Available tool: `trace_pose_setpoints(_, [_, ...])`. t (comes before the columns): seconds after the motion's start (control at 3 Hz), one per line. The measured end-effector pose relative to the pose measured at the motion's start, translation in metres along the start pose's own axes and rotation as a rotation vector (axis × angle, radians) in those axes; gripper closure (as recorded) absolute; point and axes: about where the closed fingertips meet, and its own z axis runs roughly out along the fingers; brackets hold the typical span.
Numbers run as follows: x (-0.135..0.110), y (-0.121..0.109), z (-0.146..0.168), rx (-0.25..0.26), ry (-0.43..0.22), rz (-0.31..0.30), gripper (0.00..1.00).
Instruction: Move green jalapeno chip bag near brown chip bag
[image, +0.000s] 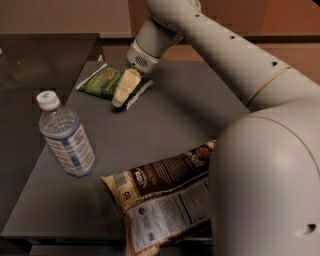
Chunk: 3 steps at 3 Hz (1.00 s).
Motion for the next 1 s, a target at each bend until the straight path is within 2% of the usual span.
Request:
trace_pose_setpoints(0.33, [-0.0037,0.0002,0.017,-0.048,0.015,0.018,0.0])
trace_pose_setpoints(0.67, [-0.0028,-0.0038,0.0235,-0.051,0.021,0.045,0.18])
trace_pose_setpoints(1.0, [-0.002,-0.0072,0.019,-0.029,0.006,0.069,0.41])
